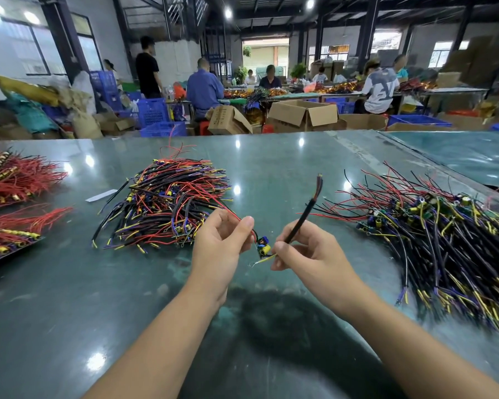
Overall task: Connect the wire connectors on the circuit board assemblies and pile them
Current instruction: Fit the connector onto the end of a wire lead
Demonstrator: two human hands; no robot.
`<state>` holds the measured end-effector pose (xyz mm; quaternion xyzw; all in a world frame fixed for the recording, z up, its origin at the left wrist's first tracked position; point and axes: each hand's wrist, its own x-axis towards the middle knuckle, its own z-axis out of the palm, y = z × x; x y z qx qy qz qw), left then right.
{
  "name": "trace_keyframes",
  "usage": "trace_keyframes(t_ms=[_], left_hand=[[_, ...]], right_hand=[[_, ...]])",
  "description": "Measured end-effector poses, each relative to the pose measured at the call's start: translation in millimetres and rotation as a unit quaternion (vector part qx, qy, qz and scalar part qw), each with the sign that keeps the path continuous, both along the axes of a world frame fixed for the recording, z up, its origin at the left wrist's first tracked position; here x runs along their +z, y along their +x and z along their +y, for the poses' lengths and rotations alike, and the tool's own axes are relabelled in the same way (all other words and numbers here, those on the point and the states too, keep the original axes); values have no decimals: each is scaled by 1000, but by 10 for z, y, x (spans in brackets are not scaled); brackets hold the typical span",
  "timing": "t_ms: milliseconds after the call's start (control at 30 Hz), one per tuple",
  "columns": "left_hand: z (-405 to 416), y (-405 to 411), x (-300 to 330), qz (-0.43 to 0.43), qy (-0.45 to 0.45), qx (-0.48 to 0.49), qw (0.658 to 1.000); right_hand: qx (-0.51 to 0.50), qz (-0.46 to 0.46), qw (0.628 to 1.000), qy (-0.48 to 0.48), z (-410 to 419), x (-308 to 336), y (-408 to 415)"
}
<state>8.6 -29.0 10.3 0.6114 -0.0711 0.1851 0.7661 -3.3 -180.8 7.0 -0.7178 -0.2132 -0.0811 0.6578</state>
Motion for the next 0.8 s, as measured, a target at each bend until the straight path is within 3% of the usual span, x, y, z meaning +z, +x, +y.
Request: trace_keyframes(t_ms=[167, 433, 700, 800], left_hand=[[10, 14, -6, 22, -8, 34, 999], [-44, -55, 37, 86, -29, -112, 990], [-61, -84, 48, 68, -59, -164, 982], [-47, -78, 49, 51, -45, -156, 985]], right_hand=[[9, 29, 999, 15, 21, -47, 4], [-84, -7, 993, -84, 17, -48, 24], [10, 105, 992, -66, 19, -37, -3], [-12, 100, 994, -45, 39, -23, 7]])
